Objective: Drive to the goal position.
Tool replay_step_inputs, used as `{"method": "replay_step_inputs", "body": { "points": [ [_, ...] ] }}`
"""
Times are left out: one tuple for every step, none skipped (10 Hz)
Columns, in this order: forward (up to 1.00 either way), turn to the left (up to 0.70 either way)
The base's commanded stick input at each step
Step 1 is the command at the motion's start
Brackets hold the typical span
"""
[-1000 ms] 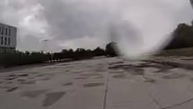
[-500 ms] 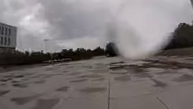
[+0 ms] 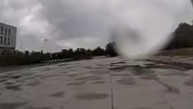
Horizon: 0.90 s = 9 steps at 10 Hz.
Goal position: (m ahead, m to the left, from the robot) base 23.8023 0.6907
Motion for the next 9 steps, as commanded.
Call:
{"method": "replay_step_inputs", "body": {
  "points": [
    [0.70, 0.00],
    [0.70, 0.00],
    [0.70, 0.00],
    [0.70, 0.00],
    [0.70, 0.00],
    [0.70, 0.00],
    [0.70, 0.00],
    [0.70, 0.00],
    [0.70, 0.00]
  ]
}}
